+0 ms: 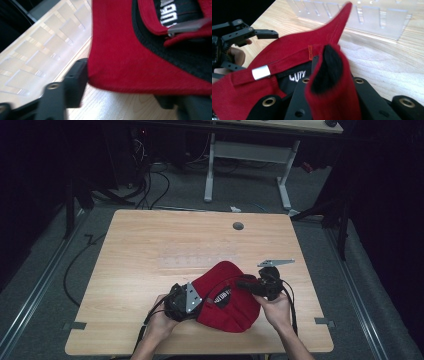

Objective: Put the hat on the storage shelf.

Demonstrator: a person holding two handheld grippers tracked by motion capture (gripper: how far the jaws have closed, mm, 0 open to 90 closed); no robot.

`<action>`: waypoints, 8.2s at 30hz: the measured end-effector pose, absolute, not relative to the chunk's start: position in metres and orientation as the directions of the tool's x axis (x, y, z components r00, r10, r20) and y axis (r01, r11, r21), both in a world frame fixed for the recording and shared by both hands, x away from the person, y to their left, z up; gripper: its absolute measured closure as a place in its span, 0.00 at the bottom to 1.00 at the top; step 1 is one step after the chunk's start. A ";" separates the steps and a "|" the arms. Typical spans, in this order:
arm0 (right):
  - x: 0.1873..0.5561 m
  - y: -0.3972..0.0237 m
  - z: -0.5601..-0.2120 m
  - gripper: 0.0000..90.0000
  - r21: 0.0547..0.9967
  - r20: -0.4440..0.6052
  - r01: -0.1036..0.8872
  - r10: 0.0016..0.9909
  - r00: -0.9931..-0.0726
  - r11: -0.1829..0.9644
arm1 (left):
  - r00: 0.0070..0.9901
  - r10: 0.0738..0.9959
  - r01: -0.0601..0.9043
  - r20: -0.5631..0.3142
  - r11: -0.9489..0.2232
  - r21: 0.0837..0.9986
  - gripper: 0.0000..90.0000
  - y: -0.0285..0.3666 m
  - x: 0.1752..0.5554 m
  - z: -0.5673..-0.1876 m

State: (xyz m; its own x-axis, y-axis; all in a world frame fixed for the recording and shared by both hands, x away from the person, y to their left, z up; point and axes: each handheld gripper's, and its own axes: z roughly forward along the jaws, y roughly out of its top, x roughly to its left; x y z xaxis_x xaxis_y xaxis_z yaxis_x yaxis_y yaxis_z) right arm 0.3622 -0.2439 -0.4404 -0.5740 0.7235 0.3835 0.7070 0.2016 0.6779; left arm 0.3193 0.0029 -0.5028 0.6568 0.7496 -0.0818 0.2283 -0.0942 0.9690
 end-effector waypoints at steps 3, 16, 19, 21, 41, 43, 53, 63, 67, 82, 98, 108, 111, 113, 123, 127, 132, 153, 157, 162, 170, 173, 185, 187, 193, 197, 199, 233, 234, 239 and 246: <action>0.362 -0.238 -0.441 0.90 0.681 0.388 0.702 0.709 -0.589 0.210 | 0.680 0.728 0.228 -0.089 -0.094 0.969 0.62 0.001 0.317 -0.499; 0.362 -0.245 -0.436 0.72 0.731 0.424 0.666 0.666 -0.614 0.149 | 0.758 0.633 0.284 -0.157 -0.104 0.953 0.88 0.011 0.301 -0.482; 0.365 -0.253 -0.433 0.65 0.742 0.439 0.661 0.664 -0.605 0.111 | 0.767 0.625 0.284 -0.146 -0.128 0.950 0.93 0.009 0.298 -0.482; 0.369 -0.258 -0.432 0.61 0.748 0.442 0.658 0.674 -0.592 0.088 | 0.782 0.611 0.279 -0.119 -0.174 0.945 0.94 0.003 0.297 -0.482; 0.369 -0.304 -0.426 0.50 0.821 0.380 0.571 0.778 -0.500 -0.033 | 0.676 0.697 0.333 -0.240 0.001 0.943 0.95 0.040 0.321 -0.463; 0.371 -0.301 -0.435 0.47 0.806 0.364 0.593 0.785 -0.501 0.005 | 0.669 0.698 0.335 -0.255 0.023 0.942 0.95 0.044 0.323 -0.460; 0.375 -0.275 -0.495 0.43 0.709 0.200 0.662 0.831 -0.519 0.243 | 0.616 0.697 0.375 -0.367 0.150 0.915 0.95 0.062 0.337 -0.449; 0.370 -0.275 -0.521 0.41 0.680 0.061 0.670 0.887 -0.458 0.299 | 0.573 0.686 0.381 -0.449 0.262 0.887 0.95 0.075 0.353 -0.439; 0.367 -0.274 -0.528 0.39 0.702 -0.003 0.643 0.903 -0.429 0.308 | 0.544 0.694 0.379 -0.472 0.298 0.876 0.95 0.082 0.360 -0.434; 0.365 -0.273 -0.531 0.37 0.722 -0.019 0.624 0.910 -0.414 0.299 | 0.478 0.715 0.318 -0.510 0.401 0.859 0.95 0.106 0.384 -0.411; 0.365 -0.273 -0.531 0.37 0.722 -0.018 0.625 0.911 -0.412 0.297 | 0.386 0.763 0.280 -0.519 0.440 0.854 0.95 0.115 0.419 -0.419; 0.365 -0.273 -0.531 0.37 0.722 -0.018 0.624 0.910 -0.413 0.298 | 0.350 0.795 0.270 -0.496 0.421 0.866 0.95 0.112 0.434 -0.430; 0.365 -0.273 -0.531 0.37 0.722 -0.019 0.624 0.910 -0.413 0.298 | 0.339 0.801 0.268 -0.494 0.422 0.866 0.95 0.111 0.438 -0.433; 0.365 -0.273 -0.531 0.36 0.722 -0.019 0.624 0.910 -0.415 0.300 | 0.334 0.804 0.266 -0.492 0.421 0.867 0.95 0.110 0.440 -0.435; 0.365 -0.273 -0.531 0.36 0.722 -0.019 0.624 0.910 -0.414 0.299 | 0.303 0.830 0.249 -0.468 0.405 0.880 0.95 0.099 0.450 -0.446; 0.365 -0.273 -0.531 0.36 0.722 -0.019 0.624 0.910 -0.414 0.299 | 0.297 0.833 0.250 -0.467 0.405 0.880 0.95 0.099 0.450 -0.448; 0.365 -0.273 -0.531 0.36 0.722 -0.018 0.625 0.910 -0.414 0.298 | 0.295 0.825 0.247 -0.483 0.422 0.872 0.95 0.100 0.450 -0.452; 0.365 -0.273 -0.531 0.36 0.722 -0.019 0.623 0.909 -0.415 0.300 | 0.267 0.821 0.316 -0.504 0.419 0.851 0.81 0.106 0.446 -0.472; 0.365 -0.273 -0.531 0.36 0.722 -0.018 0.624 0.909 -0.416 0.300 | 0.254 0.830 0.315 -0.497 0.415 0.854 0.71 0.108 0.444 -0.473; 0.365 -0.273 -0.531 0.36 0.721 -0.018 0.625 0.909 -0.416 0.300 | 0.242 0.830 0.315 -0.503 0.423 0.850 0.53 0.110 0.441 -0.472; 0.365 -0.273 -0.531 0.36 0.721 -0.017 0.625 0.910 -0.415 0.299 | 0.258 0.824 0.325 -0.505 0.418 0.848 0.40 0.113 0.434 -0.469; 0.364 -0.273 -0.531 0.36 0.721 -0.017 0.625 0.910 -0.415 0.299 | 0.260 0.826 0.329 -0.500 0.411 0.850 0.39 0.115 0.432 -0.468; 0.364 -0.273 -0.531 0.36 0.721 -0.017 0.625 0.910 -0.414 0.298 | 0.272 0.859 0.317 -0.433 0.345 0.884 0.38 0.111 0.422 -0.467; 0.364 -0.273 -0.531 0.36 0.721 -0.018 0.625 0.910 -0.414 0.299 | 0.276 0.862 0.313 -0.425 0.338 0.888 0.38 0.110 0.420 -0.467; 0.364 -0.273 -0.531 0.36 0.721 -0.018 0.625 0.910 -0.414 0.298 | 0.273 0.865 0.321 -0.420 0.330 0.888 0.38 0.112 0.413 -0.465; 0.364 -0.273 -0.531 0.36 0.721 -0.018 0.625 0.910 -0.413 0.298 | 0.271 0.871 0.317 -0.410 0.321 0.892 0.38 0.113 0.408 -0.461; 0.364 -0.273 -0.531 0.36 0.722 -0.018 0.625 0.910 -0.413 0.298 | 0.276 0.869 0.314 -0.411 0.323 0.893 0.38 0.114 0.404 -0.459; 0.364 -0.272 -0.531 0.36 0.721 -0.017 0.627 0.912 -0.410 0.296 | 0.313 0.814 0.331 -0.490 0.390 0.859 0.40 0.117 0.356 -0.451; 0.364 -0.272 -0.531 0.36 0.721 -0.017 0.627 0.912 -0.410 0.296 | 0.311 0.819 0.326 -0.482 0.385 0.864 0.41 0.116 0.355 -0.451; 0.364 -0.272 -0.531 0.36 0.721 -0.017 0.627 0.912 -0.410 0.296 | 0.329 0.809 0.330 -0.487 0.385 0.862 0.42 0.112 0.349 -0.449; 0.364 -0.272 -0.531 0.36 0.721 -0.017 0.627 0.912 -0.411 0.296 | 0.336 0.806 0.334 -0.487 0.381 0.862 0.40 0.105 0.342 -0.449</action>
State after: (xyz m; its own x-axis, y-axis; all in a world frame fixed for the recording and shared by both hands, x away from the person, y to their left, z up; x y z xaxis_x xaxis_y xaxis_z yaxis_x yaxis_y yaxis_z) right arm 0.3638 -0.2724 -0.5312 -0.4106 0.9117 -0.0172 0.6267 0.2958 0.7210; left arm 0.3419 0.1055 -0.4495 0.3358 0.8063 -0.4870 0.3341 0.3814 0.8619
